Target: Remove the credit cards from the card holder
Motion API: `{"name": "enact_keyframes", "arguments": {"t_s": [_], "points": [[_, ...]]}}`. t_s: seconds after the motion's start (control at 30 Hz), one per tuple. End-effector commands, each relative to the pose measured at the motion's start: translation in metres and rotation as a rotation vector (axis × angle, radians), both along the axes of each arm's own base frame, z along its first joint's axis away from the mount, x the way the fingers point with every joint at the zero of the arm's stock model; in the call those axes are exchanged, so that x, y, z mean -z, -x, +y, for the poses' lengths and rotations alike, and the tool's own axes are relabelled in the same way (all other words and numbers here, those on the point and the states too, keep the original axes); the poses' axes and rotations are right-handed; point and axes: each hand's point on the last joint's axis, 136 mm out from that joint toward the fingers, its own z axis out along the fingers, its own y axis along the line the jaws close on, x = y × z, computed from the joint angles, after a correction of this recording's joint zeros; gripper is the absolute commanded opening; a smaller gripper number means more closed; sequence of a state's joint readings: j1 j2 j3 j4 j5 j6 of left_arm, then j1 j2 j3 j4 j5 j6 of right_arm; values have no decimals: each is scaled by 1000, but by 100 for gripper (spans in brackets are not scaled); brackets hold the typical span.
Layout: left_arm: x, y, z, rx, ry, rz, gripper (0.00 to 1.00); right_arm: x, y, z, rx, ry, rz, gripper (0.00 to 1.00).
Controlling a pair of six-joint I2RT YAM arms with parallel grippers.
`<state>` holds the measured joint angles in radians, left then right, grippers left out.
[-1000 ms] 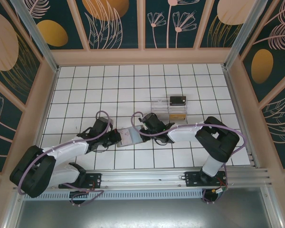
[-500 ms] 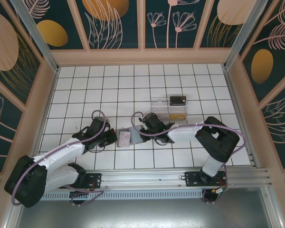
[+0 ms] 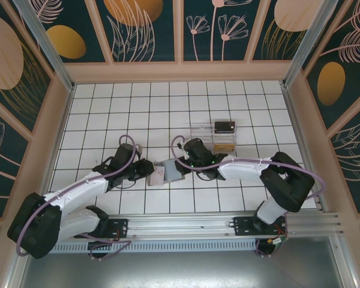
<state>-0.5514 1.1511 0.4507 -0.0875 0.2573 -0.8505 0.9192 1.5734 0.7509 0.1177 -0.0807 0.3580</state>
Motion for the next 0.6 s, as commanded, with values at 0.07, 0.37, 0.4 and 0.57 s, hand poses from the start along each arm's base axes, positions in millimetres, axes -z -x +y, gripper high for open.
{"name": "enact_keyframes", "arguments": {"t_s": [0.07,0.37,0.4,0.57], "points": [[16,6,-2,15,22,34,26,-6,27,41,-137,-32,7,17],[27,13,5,6,-11,57,29,13,32,61,-193,-25,57,13],[28,13,5,8,-11,57,29,14,32,62,-196,-22,60,13],[33,15,5,13,-17,71,29,19,34,68,-213,-18,74,11]]}}
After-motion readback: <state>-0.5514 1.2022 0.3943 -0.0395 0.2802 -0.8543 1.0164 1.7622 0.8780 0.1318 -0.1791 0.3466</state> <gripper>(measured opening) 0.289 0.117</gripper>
